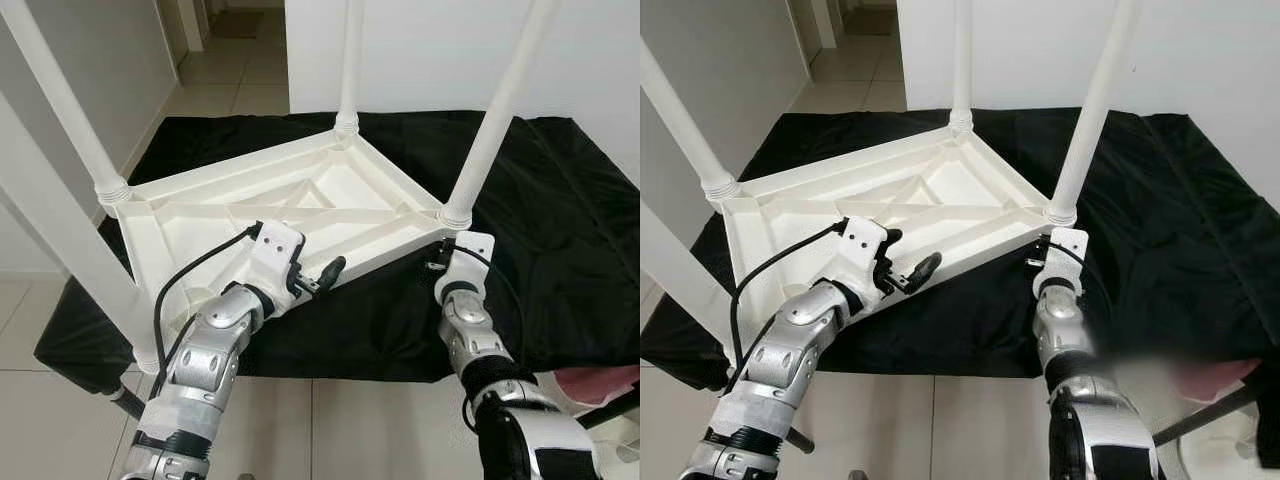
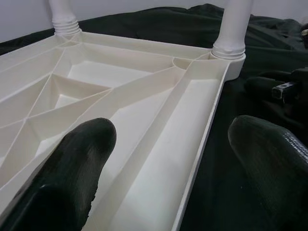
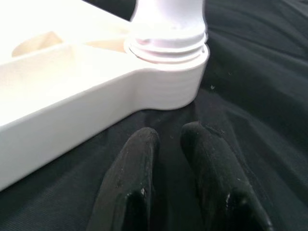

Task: Building children table

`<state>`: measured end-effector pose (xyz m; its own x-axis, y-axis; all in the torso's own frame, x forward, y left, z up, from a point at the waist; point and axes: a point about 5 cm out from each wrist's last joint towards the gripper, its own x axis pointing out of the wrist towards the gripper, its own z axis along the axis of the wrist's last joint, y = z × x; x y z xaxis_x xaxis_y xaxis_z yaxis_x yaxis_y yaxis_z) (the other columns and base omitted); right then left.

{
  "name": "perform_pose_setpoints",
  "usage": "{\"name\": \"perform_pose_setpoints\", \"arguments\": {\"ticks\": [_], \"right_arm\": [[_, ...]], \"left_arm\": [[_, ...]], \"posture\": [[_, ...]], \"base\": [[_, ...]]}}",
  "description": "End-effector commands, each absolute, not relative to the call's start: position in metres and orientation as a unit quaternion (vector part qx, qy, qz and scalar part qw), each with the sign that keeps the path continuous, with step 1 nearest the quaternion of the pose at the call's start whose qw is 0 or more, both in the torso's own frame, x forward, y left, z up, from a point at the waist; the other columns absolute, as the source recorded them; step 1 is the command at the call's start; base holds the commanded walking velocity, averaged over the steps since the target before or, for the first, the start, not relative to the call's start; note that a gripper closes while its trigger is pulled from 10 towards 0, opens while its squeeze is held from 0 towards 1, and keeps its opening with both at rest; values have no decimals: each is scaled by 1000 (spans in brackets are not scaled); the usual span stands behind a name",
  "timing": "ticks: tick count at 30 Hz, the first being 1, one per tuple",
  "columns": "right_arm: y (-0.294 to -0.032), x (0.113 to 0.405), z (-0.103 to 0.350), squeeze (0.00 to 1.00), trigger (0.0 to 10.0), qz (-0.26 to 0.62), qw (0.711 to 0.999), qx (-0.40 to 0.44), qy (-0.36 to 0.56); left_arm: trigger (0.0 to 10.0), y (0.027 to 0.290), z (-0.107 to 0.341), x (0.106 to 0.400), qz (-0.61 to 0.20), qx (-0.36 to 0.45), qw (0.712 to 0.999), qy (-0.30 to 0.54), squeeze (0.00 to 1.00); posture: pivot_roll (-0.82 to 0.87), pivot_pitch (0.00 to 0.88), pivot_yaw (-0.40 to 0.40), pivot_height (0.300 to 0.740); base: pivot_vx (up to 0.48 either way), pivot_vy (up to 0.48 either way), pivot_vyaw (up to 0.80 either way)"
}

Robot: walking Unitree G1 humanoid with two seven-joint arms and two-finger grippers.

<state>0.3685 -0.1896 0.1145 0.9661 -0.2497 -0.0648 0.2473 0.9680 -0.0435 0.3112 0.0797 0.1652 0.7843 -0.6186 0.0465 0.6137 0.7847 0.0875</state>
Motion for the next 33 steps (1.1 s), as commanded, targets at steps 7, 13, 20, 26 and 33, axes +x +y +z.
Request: {"name": "perform_pose_setpoints", "arguments": {"ticks": [7,13,20,26,33], "right_arm": [[-176,380,122,0,10000,-60,996,-43,48],[-161,388,135,0,10000,10,997,-60,38],[-152,393,143,0,10000,49,997,-59,30],[-146,394,147,0,10000,82,995,-61,12],[-151,392,151,0,10000,97,995,-11,-11]], "left_arm": [[10000,89,168,310,-271,33,961,-43,0],[10000,87,167,298,-300,18,952,-48,0],[10000,88,166,290,-319,23,946,-52,0],[10000,98,164,288,-308,33,949,-48,0],[10000,106,161,283,-314,47,947,-43,0]], "posture": [[55,42,-9,740],[60,46,-15,740],[66,44,-18,740],[73,47,-11,740],[70,47,-3,740]], "base": [[0,0,0],[0,0,0],[0,0,0],[0,0,0],[0,0,0]]}}
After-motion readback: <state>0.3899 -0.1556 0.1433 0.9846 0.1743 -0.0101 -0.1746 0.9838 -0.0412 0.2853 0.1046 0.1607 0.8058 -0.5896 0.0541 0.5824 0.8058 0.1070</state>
